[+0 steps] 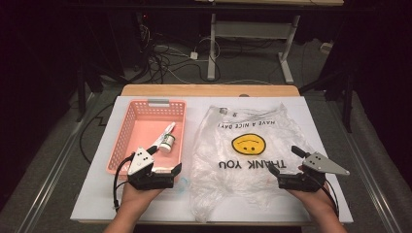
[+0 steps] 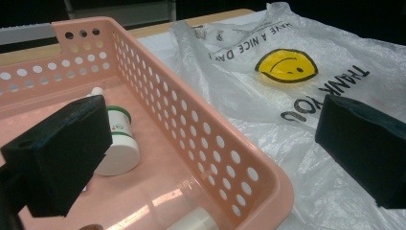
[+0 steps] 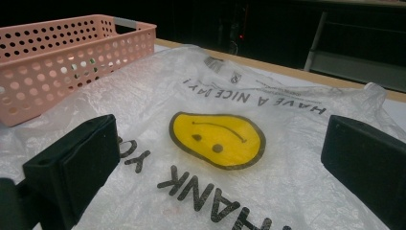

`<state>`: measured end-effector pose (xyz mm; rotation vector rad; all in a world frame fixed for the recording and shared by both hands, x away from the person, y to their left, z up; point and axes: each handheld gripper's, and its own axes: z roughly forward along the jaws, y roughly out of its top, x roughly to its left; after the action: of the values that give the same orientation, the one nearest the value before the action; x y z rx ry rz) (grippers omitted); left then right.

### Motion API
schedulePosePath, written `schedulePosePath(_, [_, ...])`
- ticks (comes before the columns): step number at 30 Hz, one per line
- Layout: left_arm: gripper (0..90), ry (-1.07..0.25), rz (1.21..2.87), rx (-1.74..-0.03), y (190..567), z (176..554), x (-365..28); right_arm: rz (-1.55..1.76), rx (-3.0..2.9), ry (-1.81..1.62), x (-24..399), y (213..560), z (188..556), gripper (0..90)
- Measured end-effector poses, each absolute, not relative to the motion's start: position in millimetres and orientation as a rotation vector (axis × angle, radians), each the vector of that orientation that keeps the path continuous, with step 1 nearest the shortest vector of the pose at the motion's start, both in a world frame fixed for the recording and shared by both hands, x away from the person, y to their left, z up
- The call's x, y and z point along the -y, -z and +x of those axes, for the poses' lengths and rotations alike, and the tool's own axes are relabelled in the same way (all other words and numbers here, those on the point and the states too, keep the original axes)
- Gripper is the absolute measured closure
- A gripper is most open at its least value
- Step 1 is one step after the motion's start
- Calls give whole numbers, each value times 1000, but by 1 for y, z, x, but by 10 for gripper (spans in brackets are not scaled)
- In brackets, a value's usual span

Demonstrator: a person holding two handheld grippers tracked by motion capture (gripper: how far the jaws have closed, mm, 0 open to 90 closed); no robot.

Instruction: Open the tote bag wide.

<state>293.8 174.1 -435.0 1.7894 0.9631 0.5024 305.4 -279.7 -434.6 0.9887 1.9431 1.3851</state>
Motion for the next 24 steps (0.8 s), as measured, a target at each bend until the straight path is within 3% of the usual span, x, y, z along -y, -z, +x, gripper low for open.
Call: schedulePosePath(24, [0, -500, 1804, -955, 433, 293, -173, 961, -1967, -1371, 278, 430, 305, 0])
